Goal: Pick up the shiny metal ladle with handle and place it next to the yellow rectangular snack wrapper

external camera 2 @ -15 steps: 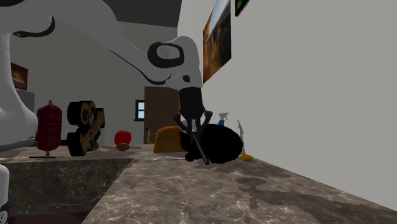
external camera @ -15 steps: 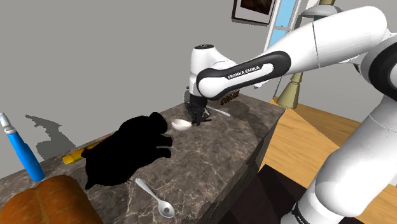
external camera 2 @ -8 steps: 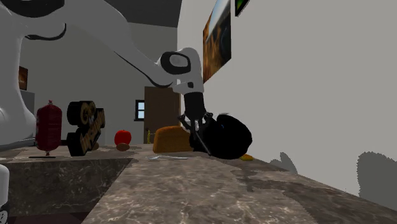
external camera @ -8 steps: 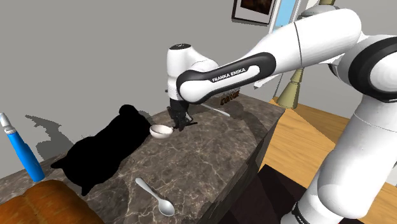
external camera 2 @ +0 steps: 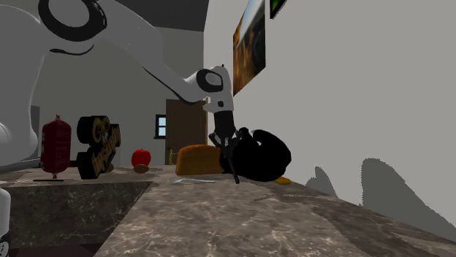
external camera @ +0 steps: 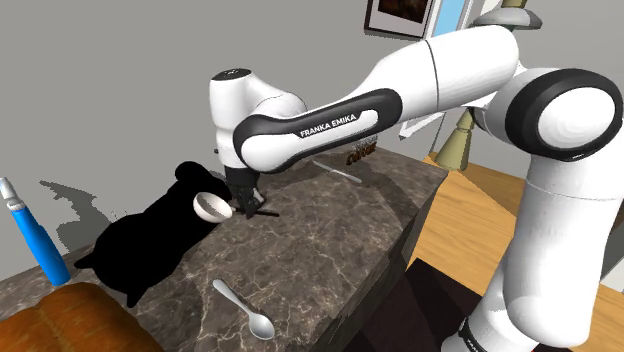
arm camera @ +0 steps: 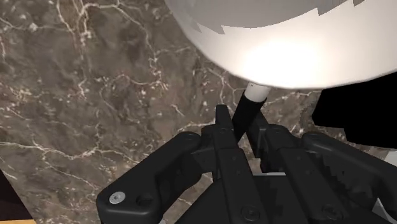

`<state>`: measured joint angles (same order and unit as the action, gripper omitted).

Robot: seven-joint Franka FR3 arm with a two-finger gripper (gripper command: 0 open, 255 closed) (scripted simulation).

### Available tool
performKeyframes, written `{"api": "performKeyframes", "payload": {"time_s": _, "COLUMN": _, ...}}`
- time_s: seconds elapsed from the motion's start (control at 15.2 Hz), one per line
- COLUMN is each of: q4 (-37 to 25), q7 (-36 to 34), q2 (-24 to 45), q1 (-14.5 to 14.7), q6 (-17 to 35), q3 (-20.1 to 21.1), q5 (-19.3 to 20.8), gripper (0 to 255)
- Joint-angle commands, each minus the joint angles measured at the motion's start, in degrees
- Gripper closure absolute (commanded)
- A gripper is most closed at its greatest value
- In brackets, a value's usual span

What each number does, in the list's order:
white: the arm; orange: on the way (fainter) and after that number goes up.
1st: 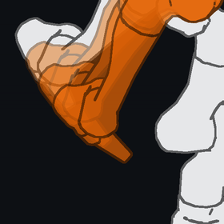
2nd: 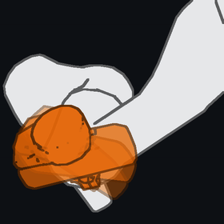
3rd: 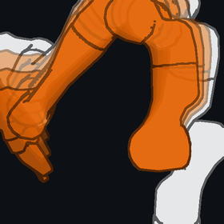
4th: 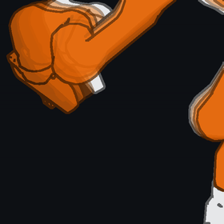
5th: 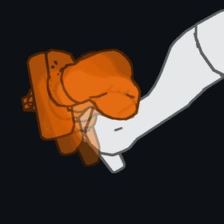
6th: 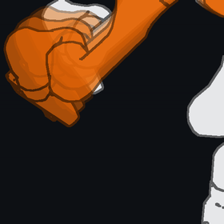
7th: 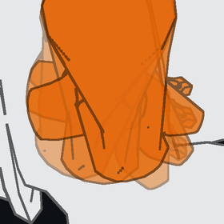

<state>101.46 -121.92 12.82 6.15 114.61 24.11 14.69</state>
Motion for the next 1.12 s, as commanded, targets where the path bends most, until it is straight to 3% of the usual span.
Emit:
{"api": "performKeyframes", "payload": {"time_s": 0.0, "q4": -4.7, "q7": -2.6, "q2": 3.6, "q1": 2.1, "q6": -1.9, "q3": 0.5, "q5": 1.6, "gripper": 255}}
{"api": "performKeyframes", "payload": {"time_s": 0.4, "q4": -1.8, "q7": -3.7, "q2": 4.9, "q1": 1.9, "q6": 2.1, "q3": 0.5, "q5": 2.7, "gripper": 255}}
{"api": "performKeyframes", "payload": {"time_s": 1.06, "q4": 1.8, "q7": -6.9, "q2": 8.5, "q1": -0.9, "q6": 8.0, "q3": 3.3, "q5": 6.6, "gripper": 255}}
